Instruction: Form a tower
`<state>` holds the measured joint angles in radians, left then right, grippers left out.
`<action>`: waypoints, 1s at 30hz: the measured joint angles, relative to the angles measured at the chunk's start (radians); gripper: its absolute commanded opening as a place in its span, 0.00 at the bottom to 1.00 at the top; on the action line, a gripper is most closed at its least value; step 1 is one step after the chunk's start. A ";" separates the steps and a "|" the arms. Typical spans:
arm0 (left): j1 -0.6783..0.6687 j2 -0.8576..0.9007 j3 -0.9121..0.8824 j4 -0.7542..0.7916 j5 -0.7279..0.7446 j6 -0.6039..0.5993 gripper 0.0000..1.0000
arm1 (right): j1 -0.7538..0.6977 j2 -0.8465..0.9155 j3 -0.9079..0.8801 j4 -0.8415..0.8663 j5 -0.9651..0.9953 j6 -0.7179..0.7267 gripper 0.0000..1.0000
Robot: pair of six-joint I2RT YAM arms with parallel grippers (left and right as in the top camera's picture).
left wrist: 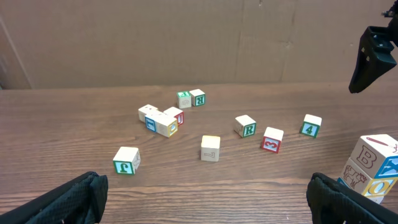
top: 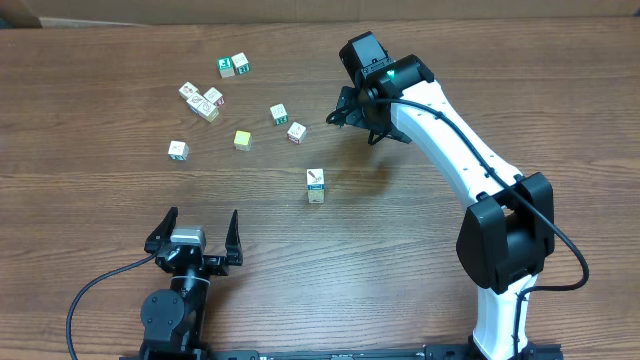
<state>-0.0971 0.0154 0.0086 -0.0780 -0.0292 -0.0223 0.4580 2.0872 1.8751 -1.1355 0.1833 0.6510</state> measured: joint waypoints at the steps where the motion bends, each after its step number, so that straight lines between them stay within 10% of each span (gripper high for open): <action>1: 0.000 0.000 0.000 0.000 0.000 0.000 1.00 | 0.000 0.000 0.000 0.000 0.000 0.000 1.00; 30: 0.000 0.000 0.000 0.000 0.000 0.000 1.00 | -0.018 0.000 0.000 0.037 0.036 -0.001 1.00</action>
<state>-0.0971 0.0154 0.0086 -0.0780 -0.0292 -0.0223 0.4404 2.0872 1.8748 -1.0981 0.2195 0.6502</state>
